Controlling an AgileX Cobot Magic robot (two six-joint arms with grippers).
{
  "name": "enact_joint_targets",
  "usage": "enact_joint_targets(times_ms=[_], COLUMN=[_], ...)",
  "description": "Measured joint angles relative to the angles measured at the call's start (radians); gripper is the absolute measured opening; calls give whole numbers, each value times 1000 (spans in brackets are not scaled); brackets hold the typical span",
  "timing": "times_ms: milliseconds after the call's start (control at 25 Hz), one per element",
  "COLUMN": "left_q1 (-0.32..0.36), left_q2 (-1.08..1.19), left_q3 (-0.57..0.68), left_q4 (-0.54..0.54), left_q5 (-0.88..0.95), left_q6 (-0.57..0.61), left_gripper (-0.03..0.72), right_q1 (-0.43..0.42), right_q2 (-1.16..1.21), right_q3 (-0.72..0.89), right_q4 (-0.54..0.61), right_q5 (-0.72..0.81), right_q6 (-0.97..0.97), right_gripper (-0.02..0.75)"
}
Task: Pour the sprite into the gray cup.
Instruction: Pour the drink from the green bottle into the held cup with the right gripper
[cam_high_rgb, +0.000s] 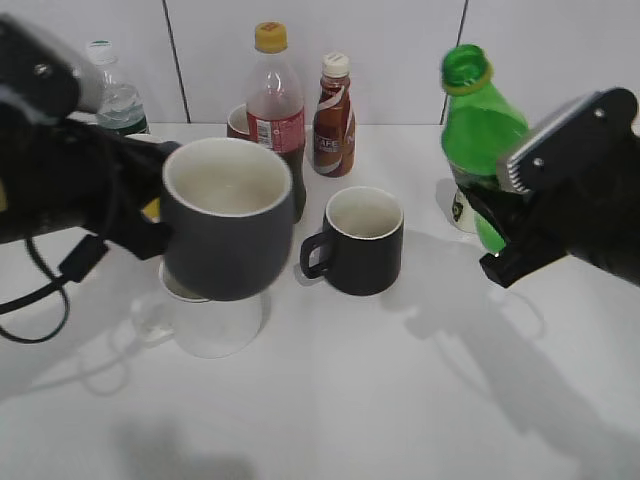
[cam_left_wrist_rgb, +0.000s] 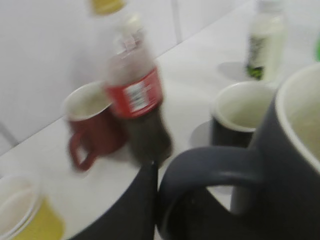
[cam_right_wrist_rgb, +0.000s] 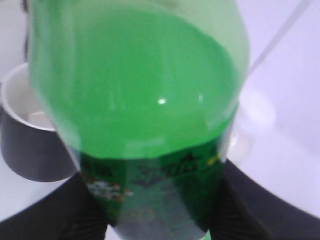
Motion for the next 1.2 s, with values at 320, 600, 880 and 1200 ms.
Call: enact_joint_targets(times_ms=[320, 600, 880, 1200], left_q1=[-128, -154, -176, -200], left_q2=[71, 88, 88, 88], left_q3=[-63, -71, -72, -72], left_q4=[-24, -38, -78, -93], left_q5=[57, 62, 67, 75], left_q6=[-1, -1, -1, -1], left_gripper=[62, 62, 62, 62], right_q1=[162, 205, 205, 205], right_q2=[-39, -40, -41, -41], right_q3=[-132, -164, -164, -164], right_q4=[380, 442, 449, 441], right_q5=[87, 90, 46, 11], right_q6=[-646, -991, -1141, -1225], right_gripper=[376, 376, 376, 376])
